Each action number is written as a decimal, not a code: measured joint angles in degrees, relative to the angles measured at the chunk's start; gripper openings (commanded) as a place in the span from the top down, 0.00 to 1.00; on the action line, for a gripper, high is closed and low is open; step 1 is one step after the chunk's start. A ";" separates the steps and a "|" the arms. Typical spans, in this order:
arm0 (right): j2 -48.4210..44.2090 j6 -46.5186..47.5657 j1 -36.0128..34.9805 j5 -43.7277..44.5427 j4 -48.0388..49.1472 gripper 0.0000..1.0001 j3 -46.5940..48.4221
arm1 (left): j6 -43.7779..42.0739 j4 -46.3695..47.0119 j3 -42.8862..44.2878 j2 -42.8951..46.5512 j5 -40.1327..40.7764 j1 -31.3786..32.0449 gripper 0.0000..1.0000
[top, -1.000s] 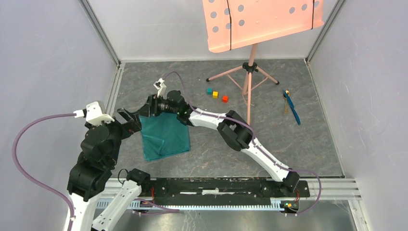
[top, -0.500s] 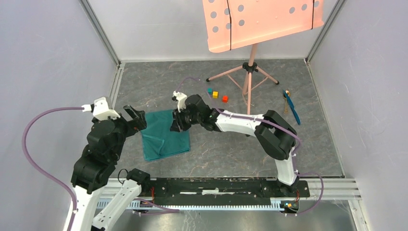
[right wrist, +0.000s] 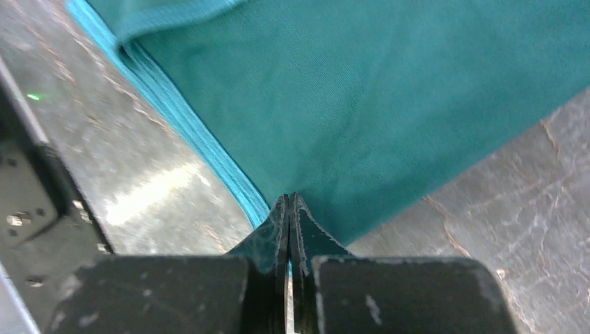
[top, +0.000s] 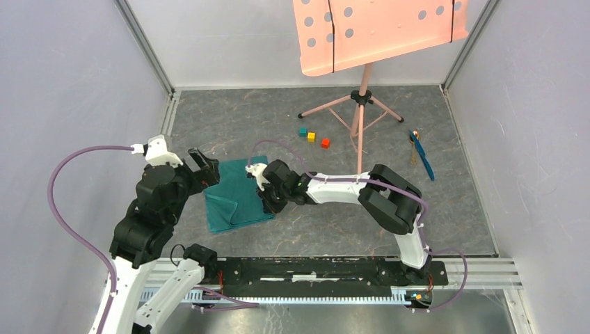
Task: Fold the napkin into a case and place the utensils inside
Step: Rotate the square-folded napkin at the center of the board.
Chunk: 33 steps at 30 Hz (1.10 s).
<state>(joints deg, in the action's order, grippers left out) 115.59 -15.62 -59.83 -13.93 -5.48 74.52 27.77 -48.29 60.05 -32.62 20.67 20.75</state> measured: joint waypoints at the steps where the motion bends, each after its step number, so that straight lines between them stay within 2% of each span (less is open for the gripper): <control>1: 0.00 0.79 -0.04 0.92 -0.24 1.00 -0.74 | 0.02 0.11 -0.02 -0.02 -0.02 0.00 0.00; 9: -5.75 5.60 3.19 9.16 1.31 1.00 -9.60 | 0.04 0.35 -0.48 -0.63 -0.50 0.00 0.00; 14: -7.41 11.74 10.84 24.37 -1.27 0.97 -10.19 | 0.33 0.94 -1.38 -0.92 -1.86 0.00 0.00; 17: -5.46 15.58 14.14 31.58 -6.84 0.89 -4.79 | 2.10 2.03 -4.11 -1.84 -4.07 0.00 0.00; 19: -4.28 16.50 14.53 31.43 -9.18 0.75 0.63 | 3.96 2.97 -6.27 -4.42 -6.51 0.00 0.00; 22: -5.79 15.21 13.88 23.87 -7.63 0.73 3.10 | 5.75 4.57 -8.87 -10.71 -10.51 0.00 0.01; 24: -7.37 13.31 13.38 17.33 -6.14 0.75 2.14 | 6.62 5.99 -9.60 -16.06 -13.46 0.00 0.05; 28: -9.27 8.68 12.96 8.68 -1.75 0.89 -4.92 | 8.11 10.91 -9.94 -25.83 -20.98 -0.04 0.29; 30: -9.14 6.95 13.46 6.84 -1.18 0.95 -8.02 | 8.81 13.88 -9.90 -30.42 -24.79 -0.04 0.42; 33: -9.11 5.51 15.32 5.79 -1.20 1.00 -11.34 | 9.40 18.38 -9.88 -37.81 -30.77 -0.04 0.52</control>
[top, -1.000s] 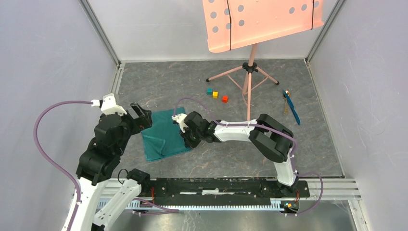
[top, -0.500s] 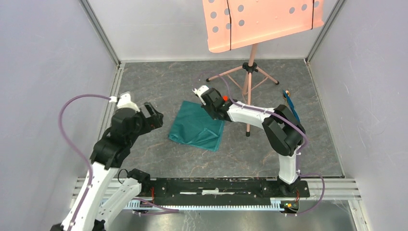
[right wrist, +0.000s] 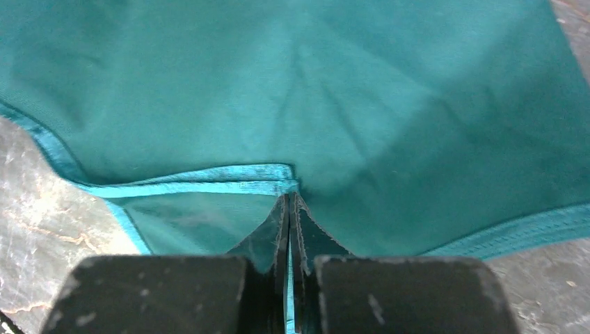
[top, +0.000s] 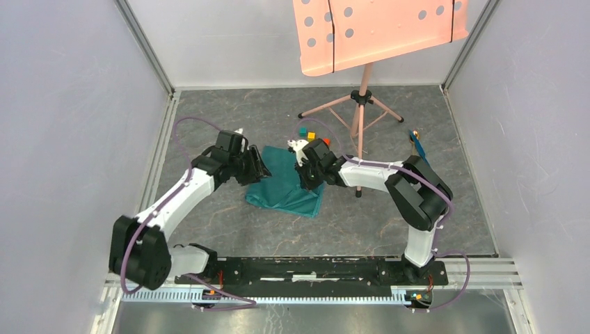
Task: Fold the napkin into a case and place the utensils inside
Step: Rotate the square-folded napkin at the center of the board, then smooth out the square-folded napkin at the center of the board.
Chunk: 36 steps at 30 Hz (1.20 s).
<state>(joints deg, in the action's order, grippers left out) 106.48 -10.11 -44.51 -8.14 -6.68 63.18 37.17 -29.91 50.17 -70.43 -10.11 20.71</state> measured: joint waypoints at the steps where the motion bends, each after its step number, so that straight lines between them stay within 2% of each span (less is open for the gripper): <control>1: 0.00 -0.20 0.76 -0.07 0.00 1.00 -0.39 | 0.09 0.98 0.00 -1.73 -1.20 0.00 0.57; 8: 0.42 0.11 4.35 -0.90 2.36 1.00 -0.72 | 0.15 8.55 -0.74 -12.74 -5.99 0.00 0.73; 14: 2.43 2.95 4.55 -2.19 3.34 0.99 0.50 | 0.55 12.85 -8.22 -15.56 -3.28 0.00 0.73; 16: 2.91 3.93 4.50 -3.13 3.54 0.93 1.03 | 1.44 14.29 -10.99 -14.80 -3.45 -0.11 0.73; 17: 2.93 4.07 4.50 -3.85 3.61 0.85 1.03 | 1.44 15.26 -11.93 -13.75 -2.93 -0.09 0.73; 20: 2.91 3.96 4.31 -5.79 3.61 0.68 0.96 | 1.57 16.90 -14.75 -10.97 -1.81 -0.04 0.74; 24: 2.78 3.19 2.99 -6.49 3.06 0.53 1.29 | 2.27 18.23 -15.98 -10.10 -1.70 -0.07 0.74; 29: 5.60 3.52 -2.62 -0.76 -4.04 0.50 10.78 | 3.28 20.00 -17.11 -9.53 -1.51 -0.07 0.78; 33: 9.81 3.28 -8.09 9.31 -9.46 0.48 19.93 | 4.04 21.22 -18.56 -8.24 -0.61 -0.04 0.80; 36: 11.23 3.04 -10.78 15.02 -12.39 0.47 21.49 | 4.96 22.08 -19.76 -7.17 -0.02 -0.04 0.81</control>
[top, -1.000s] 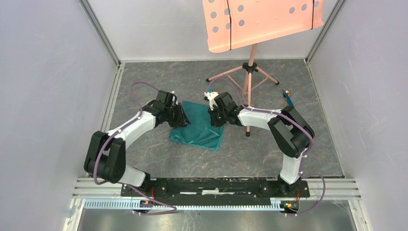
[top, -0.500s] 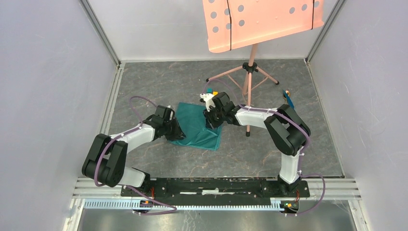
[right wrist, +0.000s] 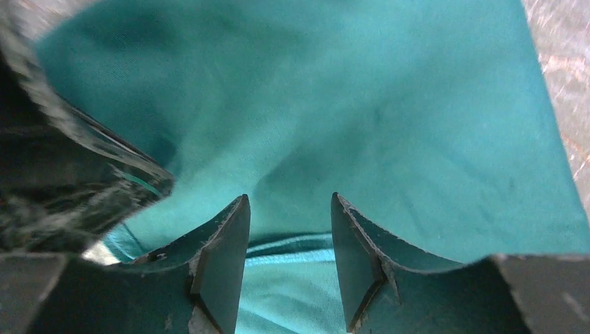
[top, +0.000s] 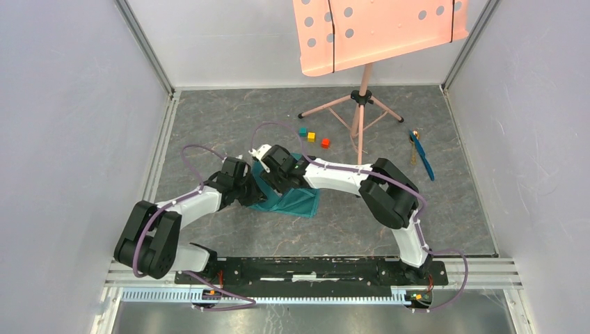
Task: Fold the napkin into a case and place the utensils inside
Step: Smooth out the square-folded napkin at the center of the board.
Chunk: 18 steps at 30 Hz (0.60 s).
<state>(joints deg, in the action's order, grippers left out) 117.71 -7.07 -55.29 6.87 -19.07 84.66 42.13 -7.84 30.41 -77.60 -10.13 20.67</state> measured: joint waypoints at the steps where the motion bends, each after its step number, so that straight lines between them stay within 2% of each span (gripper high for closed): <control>1: 0.35 -0.02 -0.52 1.46 -1.18 0.47 0.00 | 0.37 0.26 -0.28 0.24 0.15 0.00 0.81; 5: 1.16 0.04 -0.87 5.42 -4.85 0.47 -0.15 | 1.25 1.22 -1.22 0.92 0.63 0.00 0.83; 10: -0.92 -0.13 -1.49 7.02 -3.80 0.47 -3.65 | 1.57 2.03 -1.70 1.07 0.98 0.00 0.84; 15: -9.29 -1.01 -2.91 7.19 -3.91 0.48 -14.91 | 1.79 2.64 -1.99 1.16 1.01 0.04 0.84; 18: -16.72 -2.08 -4.00 6.64 -5.46 0.44 -23.21 | 1.79 2.62 -1.99 1.27 1.03 0.07 0.84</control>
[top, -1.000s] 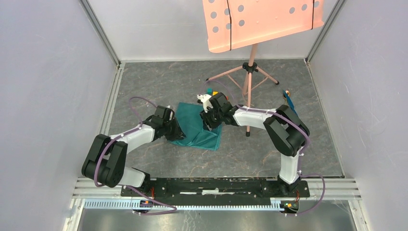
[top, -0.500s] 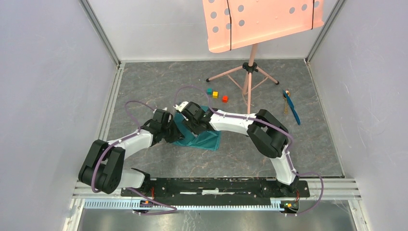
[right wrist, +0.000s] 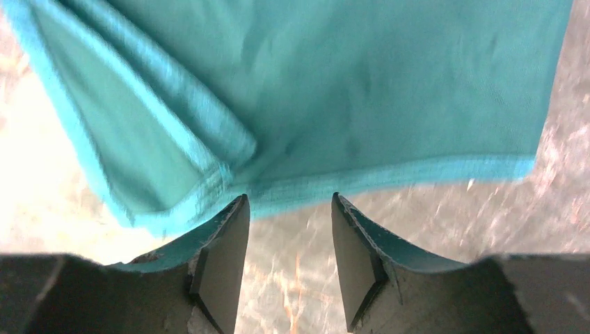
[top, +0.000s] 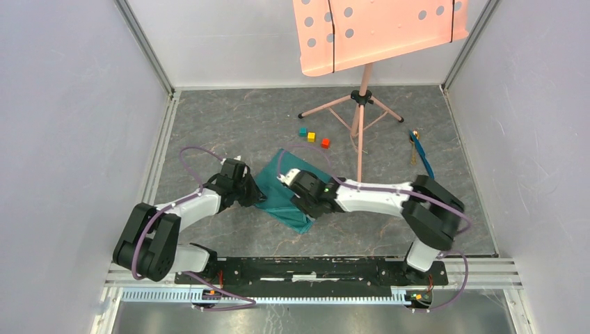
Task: Fold the napkin into a case and place the utensils inside
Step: Smooth out the square-folded napkin at the center of the board.
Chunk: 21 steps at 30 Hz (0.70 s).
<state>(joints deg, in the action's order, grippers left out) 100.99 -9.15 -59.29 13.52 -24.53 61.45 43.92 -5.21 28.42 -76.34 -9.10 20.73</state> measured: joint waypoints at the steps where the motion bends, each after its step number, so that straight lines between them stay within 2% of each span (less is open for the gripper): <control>1: -2.99 -0.42 -0.33 -0.61 -0.72 0.40 -2.56 | 0.00 -0.11 0.00 0.11 0.04 -0.02 0.83; 5: -10.19 -1.95 -0.13 -2.60 -0.96 0.41 -5.95 | -0.04 -1.29 0.00 0.85 0.17 -0.02 0.77; 8: -11.15 -3.52 2.43 -3.82 1.84 0.45 -5.97 | -0.07 -2.38 0.00 1.46 -0.20 -0.02 0.72; 14: -6.36 -4.74 6.64 -4.85 7.32 0.56 -5.22 | -0.15 -4.35 0.04 2.64 -1.38 -0.02 0.71; 18: -1.29 -4.02 5.64 -6.34 9.44 0.57 -4.46 | -0.20 -5.29 0.02 2.89 -1.53 -0.02 0.71; 21: -1.03 -3.41 3.50 -6.75 10.71 0.57 -4.24 | -0.20 -5.33 -0.02 2.93 -1.51 -0.02 0.71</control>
<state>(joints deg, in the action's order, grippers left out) 99.96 -12.56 -55.79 6.76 -13.82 57.21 43.72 -10.55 28.40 -73.41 -10.61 20.71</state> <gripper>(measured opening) 0.429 0.290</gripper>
